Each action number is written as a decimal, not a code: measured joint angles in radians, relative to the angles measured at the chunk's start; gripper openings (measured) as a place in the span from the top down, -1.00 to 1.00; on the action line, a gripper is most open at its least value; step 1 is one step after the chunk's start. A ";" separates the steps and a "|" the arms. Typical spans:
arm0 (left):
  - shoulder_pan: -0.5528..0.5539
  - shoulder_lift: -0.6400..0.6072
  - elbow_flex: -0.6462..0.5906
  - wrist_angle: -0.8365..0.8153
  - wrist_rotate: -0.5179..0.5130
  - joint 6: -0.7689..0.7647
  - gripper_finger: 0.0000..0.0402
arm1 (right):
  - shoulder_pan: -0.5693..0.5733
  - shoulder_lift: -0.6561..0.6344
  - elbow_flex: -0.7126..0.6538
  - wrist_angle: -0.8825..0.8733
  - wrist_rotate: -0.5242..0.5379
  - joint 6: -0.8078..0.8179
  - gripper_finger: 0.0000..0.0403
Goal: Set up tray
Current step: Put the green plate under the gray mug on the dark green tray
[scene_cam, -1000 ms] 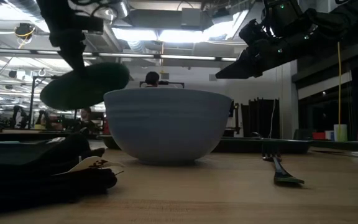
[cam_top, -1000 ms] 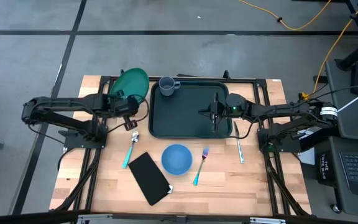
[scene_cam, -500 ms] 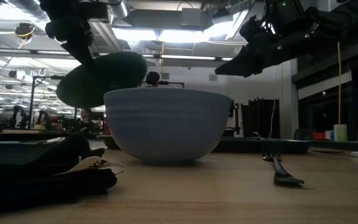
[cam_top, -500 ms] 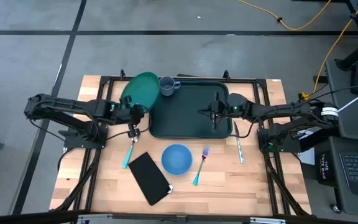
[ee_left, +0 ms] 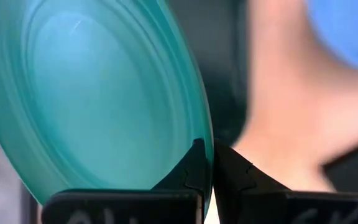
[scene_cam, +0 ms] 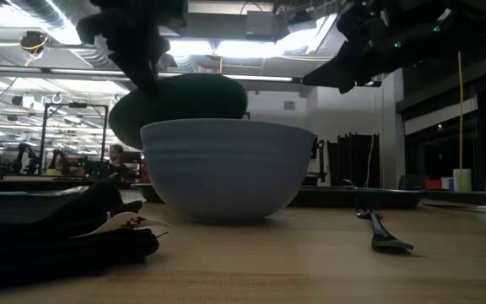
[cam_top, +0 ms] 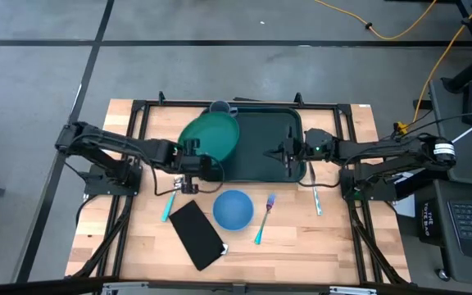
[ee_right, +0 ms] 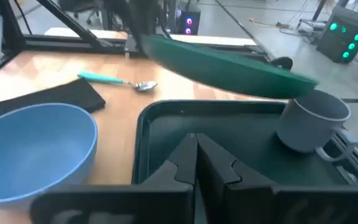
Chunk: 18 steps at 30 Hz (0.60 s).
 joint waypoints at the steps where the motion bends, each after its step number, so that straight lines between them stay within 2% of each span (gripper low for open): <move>1: -0.011 0.012 0.009 -0.001 0.010 -0.005 0.99 | 0.005 0.000 0.000 -0.010 0.012 0.000 0.94; 7: -0.063 0.091 0.047 0.009 0.016 -0.028 0.99 | 0.018 0.002 0.000 -0.051 0.040 0.000 0.98; 18: -0.037 0.260 0.106 0.020 0.036 0.024 0.99 | 0.020 0.002 0.000 -0.056 0.039 0.001 0.95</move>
